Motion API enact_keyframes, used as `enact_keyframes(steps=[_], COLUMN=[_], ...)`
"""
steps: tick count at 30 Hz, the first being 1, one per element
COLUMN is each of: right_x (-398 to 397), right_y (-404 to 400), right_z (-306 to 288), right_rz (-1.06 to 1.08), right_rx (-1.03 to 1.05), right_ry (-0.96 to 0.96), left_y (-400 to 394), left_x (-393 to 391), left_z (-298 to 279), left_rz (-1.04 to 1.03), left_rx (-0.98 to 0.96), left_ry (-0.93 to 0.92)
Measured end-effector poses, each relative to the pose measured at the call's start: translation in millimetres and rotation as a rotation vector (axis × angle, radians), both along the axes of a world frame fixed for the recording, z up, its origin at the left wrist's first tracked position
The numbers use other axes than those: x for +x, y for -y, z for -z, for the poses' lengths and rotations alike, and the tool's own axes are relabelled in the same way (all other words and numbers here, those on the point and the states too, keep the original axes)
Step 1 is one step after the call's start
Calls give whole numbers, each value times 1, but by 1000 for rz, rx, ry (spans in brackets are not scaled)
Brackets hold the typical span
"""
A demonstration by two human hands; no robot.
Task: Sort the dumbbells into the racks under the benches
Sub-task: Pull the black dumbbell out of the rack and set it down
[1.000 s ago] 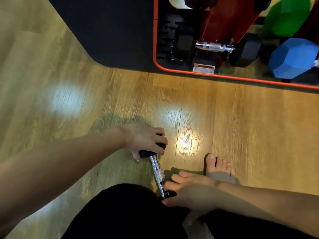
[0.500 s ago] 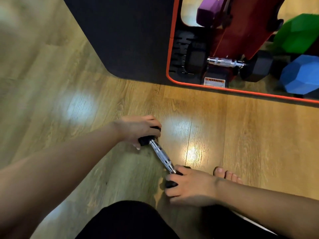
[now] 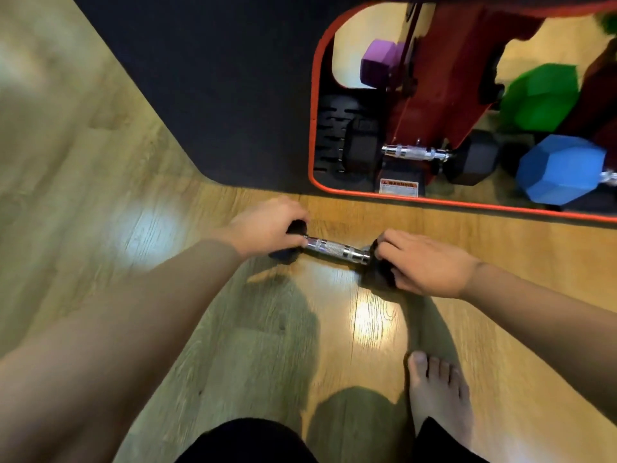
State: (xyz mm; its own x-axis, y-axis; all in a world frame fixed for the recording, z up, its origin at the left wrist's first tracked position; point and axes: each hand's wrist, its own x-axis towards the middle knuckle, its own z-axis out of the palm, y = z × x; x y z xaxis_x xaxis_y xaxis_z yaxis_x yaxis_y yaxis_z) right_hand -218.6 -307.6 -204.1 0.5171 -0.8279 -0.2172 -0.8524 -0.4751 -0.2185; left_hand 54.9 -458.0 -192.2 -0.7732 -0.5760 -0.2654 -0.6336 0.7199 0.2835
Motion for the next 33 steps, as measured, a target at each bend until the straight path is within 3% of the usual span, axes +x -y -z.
enact_keyframes(steps=[2,4,6,9,11,13,16,21,33], right_x=[-6,-11,-12,1,12,18,21,34,33], right_y=[3,3,1,-7,-10,-10,-10,-10,-8], right_z=[3,8,14,25,36,46,55,64,64], right_rz=[142,342,469,535,597,691,907,1152,1170], right_rx=[47,103,129,83,43,73,187,154,144], right_ry=[19,89,185,150,92,93,300,714,651], left_y=[-11,-18,-20,-21,-21,-20,-20,-21,-25], left_x=[-6,-4,-3,-7,-4,1,5,0,-2], left_z=[12,29,41,57,67,75,87,94,85], left_rz=[104,46,-74,-359,-615,-714,-780,-917,-906], left_rx=[-67,-80,-61,-113,-2,181,254,301,320], left_ry=[152,89,-70,-195,-247,-280,-345,-404,-487])
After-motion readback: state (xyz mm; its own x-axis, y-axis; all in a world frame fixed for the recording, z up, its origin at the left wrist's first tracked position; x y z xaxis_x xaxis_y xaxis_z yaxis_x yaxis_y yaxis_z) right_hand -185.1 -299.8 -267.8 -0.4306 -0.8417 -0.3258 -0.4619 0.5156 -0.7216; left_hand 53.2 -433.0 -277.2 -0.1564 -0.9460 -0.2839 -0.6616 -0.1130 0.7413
